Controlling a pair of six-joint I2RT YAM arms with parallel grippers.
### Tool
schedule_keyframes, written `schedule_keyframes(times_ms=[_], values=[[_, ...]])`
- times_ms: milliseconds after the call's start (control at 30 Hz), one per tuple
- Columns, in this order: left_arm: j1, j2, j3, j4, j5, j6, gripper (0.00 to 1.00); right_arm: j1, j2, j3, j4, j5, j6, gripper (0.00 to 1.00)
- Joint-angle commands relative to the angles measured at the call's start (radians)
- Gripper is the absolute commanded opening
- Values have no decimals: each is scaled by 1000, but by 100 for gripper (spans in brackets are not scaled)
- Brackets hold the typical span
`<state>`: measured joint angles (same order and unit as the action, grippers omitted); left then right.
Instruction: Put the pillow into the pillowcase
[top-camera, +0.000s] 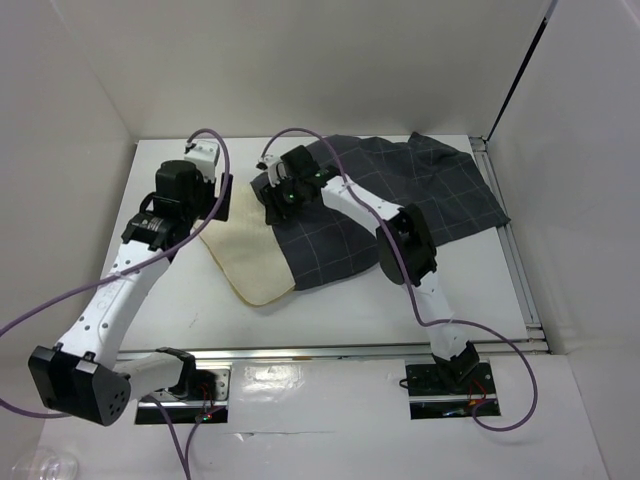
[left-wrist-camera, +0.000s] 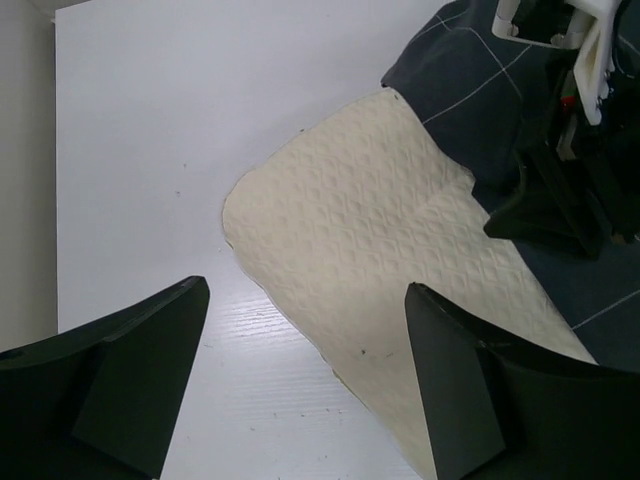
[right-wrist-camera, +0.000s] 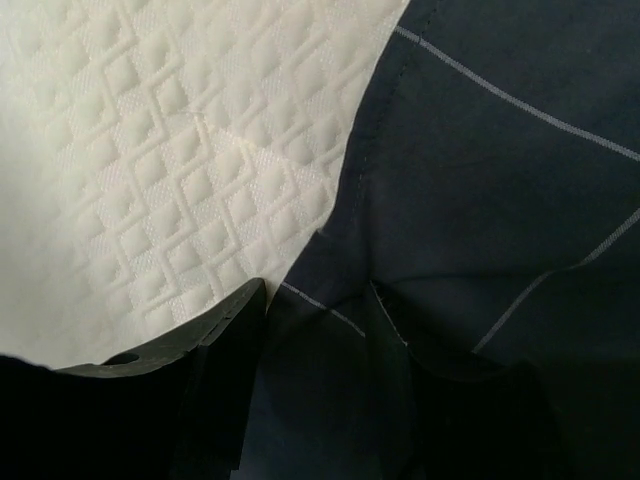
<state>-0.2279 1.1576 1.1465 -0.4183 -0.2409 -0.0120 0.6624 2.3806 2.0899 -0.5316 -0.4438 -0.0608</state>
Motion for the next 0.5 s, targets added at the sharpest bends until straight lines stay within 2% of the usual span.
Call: schedule_keyframes(times_ms=[0,167,267,300,367,400,467], values=[[18,22,39,64,15,-22,94,-12,-56,-42,-174,66,-91,50],[88,82,39,78,72,-22,94,-47,-225,-206,-290,30,-128,47],[126,151,65,55,120,-22,95,-47,-271,-232,-303,30,-139,47],[140,175,81,40,203,-22,96,-47,-282,-232,-303,30,-139,47],[176,284,151,-52,268,-22,99,-47,-282,-232,-314,40,-139,47],[191,325,176,-81,378,-22,99,-47,-282,-219,-314,40,-139,47],[235,457,258,-202,471,7,99,-47,-273,-208,-314,63,-139,47]])
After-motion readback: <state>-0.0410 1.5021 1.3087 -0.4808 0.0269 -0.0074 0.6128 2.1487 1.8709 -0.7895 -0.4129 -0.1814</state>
